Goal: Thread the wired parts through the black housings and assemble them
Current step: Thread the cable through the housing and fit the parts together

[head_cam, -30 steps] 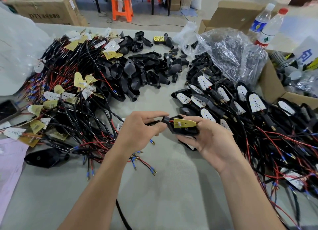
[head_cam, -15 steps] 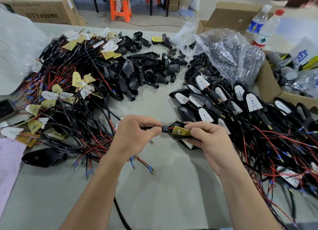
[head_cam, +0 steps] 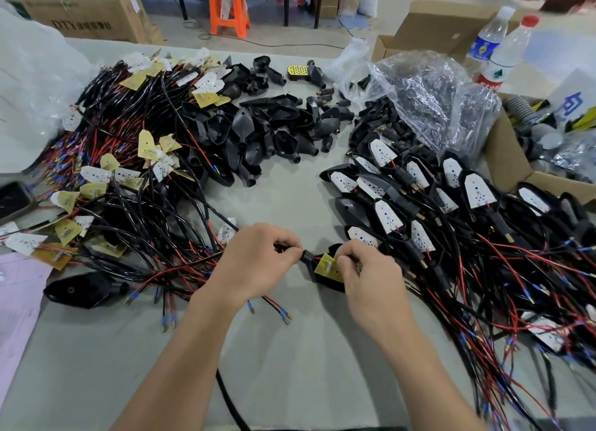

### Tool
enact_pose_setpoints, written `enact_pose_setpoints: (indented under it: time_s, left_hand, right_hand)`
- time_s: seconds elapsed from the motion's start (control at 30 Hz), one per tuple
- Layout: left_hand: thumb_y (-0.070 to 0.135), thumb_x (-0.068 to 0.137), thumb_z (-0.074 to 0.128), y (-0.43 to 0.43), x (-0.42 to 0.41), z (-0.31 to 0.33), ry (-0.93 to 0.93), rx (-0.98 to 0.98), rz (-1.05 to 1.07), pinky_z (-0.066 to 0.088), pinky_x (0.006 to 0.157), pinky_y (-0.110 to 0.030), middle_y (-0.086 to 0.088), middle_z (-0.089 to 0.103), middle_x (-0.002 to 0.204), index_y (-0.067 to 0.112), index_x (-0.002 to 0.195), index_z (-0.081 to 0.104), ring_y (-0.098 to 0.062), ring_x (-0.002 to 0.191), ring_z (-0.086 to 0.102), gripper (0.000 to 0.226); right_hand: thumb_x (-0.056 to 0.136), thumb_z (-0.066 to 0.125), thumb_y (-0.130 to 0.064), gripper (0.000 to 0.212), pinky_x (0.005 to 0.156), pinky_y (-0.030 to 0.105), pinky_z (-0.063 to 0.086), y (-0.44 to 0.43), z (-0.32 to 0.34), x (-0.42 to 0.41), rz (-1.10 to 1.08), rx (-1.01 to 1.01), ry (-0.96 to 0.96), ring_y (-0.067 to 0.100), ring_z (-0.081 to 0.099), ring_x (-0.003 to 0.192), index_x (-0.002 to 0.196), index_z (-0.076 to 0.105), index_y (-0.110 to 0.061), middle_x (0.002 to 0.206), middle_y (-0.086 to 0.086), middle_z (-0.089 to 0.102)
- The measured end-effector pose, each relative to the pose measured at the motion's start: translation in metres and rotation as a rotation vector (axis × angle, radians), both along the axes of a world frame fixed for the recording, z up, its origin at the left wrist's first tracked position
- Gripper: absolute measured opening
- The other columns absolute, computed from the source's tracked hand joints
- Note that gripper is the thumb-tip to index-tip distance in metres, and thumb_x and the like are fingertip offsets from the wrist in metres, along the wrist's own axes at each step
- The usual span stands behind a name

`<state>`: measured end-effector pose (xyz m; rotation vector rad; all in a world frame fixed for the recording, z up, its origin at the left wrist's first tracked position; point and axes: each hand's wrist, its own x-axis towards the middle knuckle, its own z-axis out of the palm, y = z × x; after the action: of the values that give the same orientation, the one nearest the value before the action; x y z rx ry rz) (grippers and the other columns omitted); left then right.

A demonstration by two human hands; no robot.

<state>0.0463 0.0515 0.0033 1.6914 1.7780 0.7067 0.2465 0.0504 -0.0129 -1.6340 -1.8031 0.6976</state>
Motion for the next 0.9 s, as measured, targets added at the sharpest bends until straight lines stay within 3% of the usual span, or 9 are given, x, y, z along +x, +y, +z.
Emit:
enact_pose_setpoints:
  time_s: [0.07, 0.13, 0.23, 0.37, 0.47, 0.6, 0.67, 0.8, 0.9]
  left_hand:
    - [0.029, 0.087, 0.070, 0.000, 0.003, -0.002, 0.012, 0.023, 0.041, 0.055, 0.075, -0.032, 0.021, 0.070, 0.074, 0.038, 0.076, 0.073, -0.004, 0.074, 0.065, 0.014]
    - [0.028, 0.086, 0.071, 0.000, 0.005, -0.004, 0.042, 0.043, 0.061, 0.054, 0.078, -0.033, 0.020, 0.070, 0.076, 0.034, 0.078, 0.075, -0.003, 0.079, 0.064, 0.011]
    - [0.026, 0.086, 0.071, 0.000, 0.003, -0.007, 0.067, 0.041, 0.086, 0.055, 0.080, -0.030, 0.022, 0.070, 0.082, 0.034, 0.084, 0.076, -0.003, 0.082, 0.066, 0.010]
    - [0.018, 0.074, 0.072, -0.007, 0.000, -0.008, 0.023, -0.021, -0.098, 0.042, 0.079, -0.003, 0.035, 0.066, 0.101, 0.054, 0.126, 0.061, 0.013, 0.090, 0.061, 0.064]
    - [0.021, 0.069, 0.079, -0.005, 0.006, -0.010, 0.057, -0.039, -0.154, 0.045, 0.078, -0.006, 0.030, 0.069, 0.090, 0.062, 0.116, 0.058, 0.009, 0.094, 0.060, 0.066]
    - [0.031, 0.075, 0.082, -0.002, 0.003, -0.010, 0.040, -0.107, -0.129, 0.055, 0.084, -0.028, 0.024, 0.074, 0.091, 0.065, 0.104, 0.061, 0.000, 0.087, 0.067, 0.050]
    - [0.032, 0.074, 0.082, -0.002, 0.000, -0.010, 0.054, -0.105, -0.121, 0.056, 0.083, -0.032, 0.022, 0.074, 0.088, 0.064, 0.102, 0.063, -0.002, 0.085, 0.068, 0.046]
    - [0.027, 0.073, 0.084, -0.007, 0.000, -0.015, 0.091, -0.031, -0.005, 0.052, 0.089, -0.024, 0.027, 0.070, 0.087, 0.043, 0.106, 0.077, 0.004, 0.089, 0.064, 0.037]
    - [0.015, 0.076, 0.080, -0.016, -0.014, -0.019, 0.121, 0.028, 0.098, 0.047, 0.087, -0.014, 0.029, 0.067, 0.090, 0.041, 0.108, 0.078, 0.006, 0.094, 0.062, 0.041]
  right_hand:
    - [0.095, 0.058, -0.017, 0.020, 0.075, 0.037, 0.043, -0.003, -0.001, -0.005, 0.017, 0.019, -0.043, 0.020, 0.054, 0.081, 0.081, 0.059, -0.032, 0.081, -0.008, 0.060]
    - [0.093, 0.063, -0.021, 0.011, 0.083, 0.038, 0.041, -0.006, 0.001, -0.009, 0.045, 0.044, -0.086, 0.021, 0.052, 0.092, 0.086, 0.063, -0.030, 0.089, -0.008, 0.060]
    - [0.084, 0.070, -0.017, 0.014, 0.079, 0.035, 0.041, -0.008, 0.004, -0.009, 0.119, 0.079, -0.186, 0.016, 0.053, 0.091, 0.087, 0.064, -0.029, 0.086, -0.016, 0.061]
    - [0.088, 0.063, -0.012, 0.015, 0.071, 0.039, 0.044, -0.004, 0.004, -0.011, 0.101, 0.017, -0.192, 0.026, 0.056, 0.076, 0.089, 0.062, -0.027, 0.075, -0.007, 0.065]
    - [0.093, 0.058, -0.016, 0.012, 0.071, 0.042, 0.046, 0.000, 0.004, -0.013, 0.068, 0.011, -0.192, 0.030, 0.059, 0.077, 0.093, 0.059, -0.028, 0.075, -0.003, 0.068]
    - [0.086, 0.065, -0.009, 0.018, 0.064, 0.033, 0.033, -0.002, 0.005, -0.011, 0.077, 0.163, -0.253, 0.015, 0.042, 0.071, 0.082, 0.063, -0.026, 0.072, -0.005, 0.065]
    - [0.078, 0.069, -0.004, 0.021, 0.067, 0.030, 0.035, -0.006, 0.003, -0.009, 0.102, 0.257, -0.254, 0.014, 0.043, 0.077, 0.078, 0.069, -0.025, 0.074, -0.007, 0.067]
    - [0.073, 0.071, -0.006, 0.019, 0.074, 0.023, 0.044, -0.011, -0.009, -0.004, 0.192, 0.346, -0.163, 0.013, 0.060, 0.094, 0.077, 0.073, -0.024, 0.109, -0.008, 0.065]
    - [0.074, 0.072, -0.008, 0.020, 0.090, 0.005, 0.035, -0.018, -0.017, -0.003, 0.198, 0.342, -0.166, 0.006, 0.059, 0.105, 0.081, 0.076, -0.026, 0.123, -0.014, 0.062]
